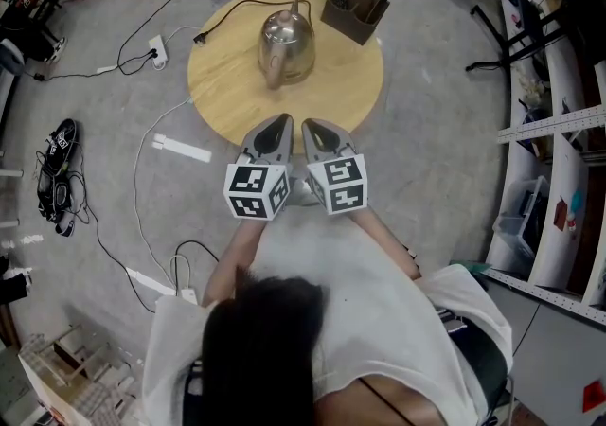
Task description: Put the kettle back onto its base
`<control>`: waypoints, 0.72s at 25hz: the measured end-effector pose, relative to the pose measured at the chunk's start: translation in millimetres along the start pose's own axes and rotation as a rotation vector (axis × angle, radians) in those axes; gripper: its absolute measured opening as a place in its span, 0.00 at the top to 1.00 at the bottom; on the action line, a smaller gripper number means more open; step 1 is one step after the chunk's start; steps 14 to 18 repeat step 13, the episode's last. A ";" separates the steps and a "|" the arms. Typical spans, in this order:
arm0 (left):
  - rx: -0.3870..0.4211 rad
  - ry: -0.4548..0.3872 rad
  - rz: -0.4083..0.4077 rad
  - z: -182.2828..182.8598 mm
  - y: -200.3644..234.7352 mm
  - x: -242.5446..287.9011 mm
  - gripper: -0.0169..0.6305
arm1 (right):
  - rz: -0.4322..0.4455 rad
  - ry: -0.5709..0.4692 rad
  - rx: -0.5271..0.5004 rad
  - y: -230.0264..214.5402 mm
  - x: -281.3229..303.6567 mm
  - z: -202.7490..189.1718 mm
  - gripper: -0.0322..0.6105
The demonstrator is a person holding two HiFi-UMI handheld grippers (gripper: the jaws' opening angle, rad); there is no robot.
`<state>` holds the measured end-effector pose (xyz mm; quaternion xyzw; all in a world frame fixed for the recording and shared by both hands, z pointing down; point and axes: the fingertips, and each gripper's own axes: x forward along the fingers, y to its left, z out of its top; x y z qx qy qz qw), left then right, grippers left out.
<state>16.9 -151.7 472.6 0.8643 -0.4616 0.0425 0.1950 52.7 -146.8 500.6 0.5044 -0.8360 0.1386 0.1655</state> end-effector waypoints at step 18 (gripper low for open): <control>-0.015 0.014 0.033 -7.8 8.7 4.1 0.93 | 0.011 0.021 -0.020 -2.4 8.8 -4.0 0.91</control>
